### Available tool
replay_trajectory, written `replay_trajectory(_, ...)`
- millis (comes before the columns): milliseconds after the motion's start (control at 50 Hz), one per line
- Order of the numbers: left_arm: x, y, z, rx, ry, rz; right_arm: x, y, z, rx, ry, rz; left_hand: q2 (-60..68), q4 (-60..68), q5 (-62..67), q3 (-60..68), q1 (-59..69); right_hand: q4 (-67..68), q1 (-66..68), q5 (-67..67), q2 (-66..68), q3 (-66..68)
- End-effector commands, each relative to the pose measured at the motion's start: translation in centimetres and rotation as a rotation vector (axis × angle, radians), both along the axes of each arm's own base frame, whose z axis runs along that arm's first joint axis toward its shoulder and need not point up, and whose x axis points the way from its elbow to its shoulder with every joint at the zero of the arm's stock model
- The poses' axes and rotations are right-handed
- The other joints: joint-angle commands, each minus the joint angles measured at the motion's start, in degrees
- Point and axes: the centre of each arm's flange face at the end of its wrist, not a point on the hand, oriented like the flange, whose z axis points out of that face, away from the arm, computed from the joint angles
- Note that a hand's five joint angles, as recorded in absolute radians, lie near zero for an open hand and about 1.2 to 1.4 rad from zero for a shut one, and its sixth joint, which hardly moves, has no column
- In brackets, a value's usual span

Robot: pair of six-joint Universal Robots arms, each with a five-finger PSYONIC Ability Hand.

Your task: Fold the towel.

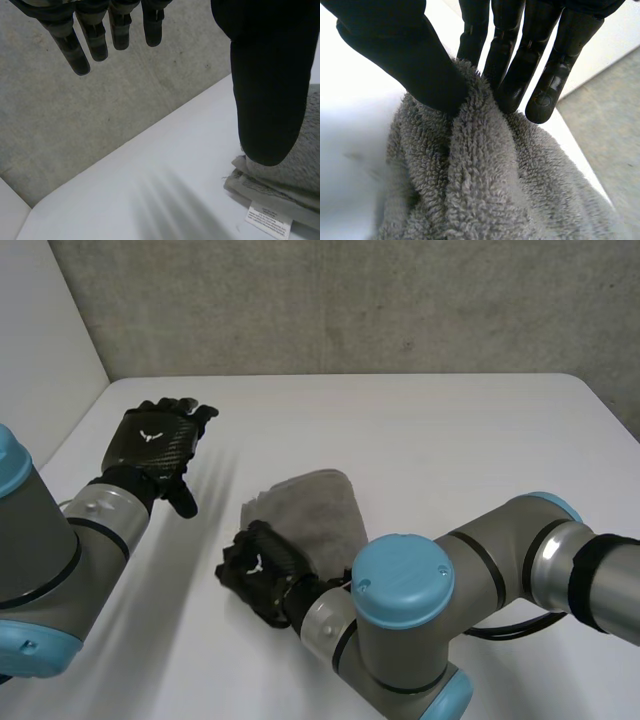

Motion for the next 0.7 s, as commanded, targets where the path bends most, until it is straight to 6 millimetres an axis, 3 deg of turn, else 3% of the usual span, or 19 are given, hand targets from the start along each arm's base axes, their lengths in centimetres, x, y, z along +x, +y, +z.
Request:
replay_trajectory(20, -0.8, -0.2, 0.8, -0.032, 0.017, -0.02, -1.6, -4.0, 5.0, 0.124, -0.18, -0.123, 2.3, 2.3, 0.3, 2.2, 1.9, -56.1, -40.7, -54.0, -55.2, -55.4)
replay_trajectory(80, -1.5, -0.6, 1.3, -0.044, 0.043, -0.033, -2.9, -5.7, 5.7, 0.173, -0.219, -0.213, 2.9, 2.9, 0.9, 2.9, 2.6, -58.4, -43.0, -56.3, -57.6, -57.8)
replay_trajectory(120, -2.2, -0.6, 1.3, -0.039, 0.059, -0.05, -5.4, -7.9, 7.6, 0.271, -0.297, -0.374, 3.8, 3.8, 1.8, 3.7, 3.5, -58.4, -43.0, -56.3, -57.6, -57.8)
replay_trajectory(140, -3.2, -0.4, 1.2, -0.028, 0.083, -0.076, -5.4, -7.9, 7.6, 0.271, -0.298, -0.375, 4.5, 4.5, 2.4, 4.4, 4.1, -58.4, -43.0, -56.3, -57.6, -57.8)
replay_trajectory(180, -4.0, -0.3, 1.2, -0.019, 0.107, -0.093, -8.1, -9.6, 8.2, 0.366, -0.329, -0.5, 5.3, 5.3, 3.3, 5.2, 5.0, -58.4, -43.0, -56.3, -57.6, -57.8)
replay_trajectory(340, -7.4, 0.7, -0.5, 0.067, 0.196, -0.185, -11.9, -11.4, 6.9, 0.532, -0.279, -0.64, 6.6, 6.7, 4.6, 6.6, 6.3, -58.4, -43.0, -56.3, -57.6, -57.8)
replay_trajectory(420, -9.7, 2.1, -3.0, 0.138, 0.168, -0.247, -12.4, -11.9, 6.9, 0.536, -0.282, -0.656, 6.8, 6.8, 4.8, 6.7, 6.5, -58.4, -43.0, -56.3, -57.6, -57.8)
replay_trajectory(480, -10.0, 2.3, -4.8, 0.187, 0.135, -0.248, -12.5, -12.2, 6.5, 0.54, -0.277, -0.661, 6.8, 6.8, 4.8, 6.7, 6.5, -58.4, -43.0, -56.3, -57.6, -57.8)
replay_trajectory(660, -9.4, 2.4, -7.7, 0.252, 0.045, -0.219, -11.0, -12.2, 4.1, 0.584, -0.225, -0.601, 7.0, 7.0, 5.0, 6.9, 6.6, -58.4, -43.0, -56.3, -57.6, -57.8)
replay_trajectory(700, -8.4, 2.6, -8.9, 0.268, -0.041, -0.206, -10.4, -12.1, 3.7, 0.592, -0.217, -0.584, 6.6, 6.7, 4.6, 6.6, 6.3, -58.4, -43.0, -56.3, -57.6, -57.8)
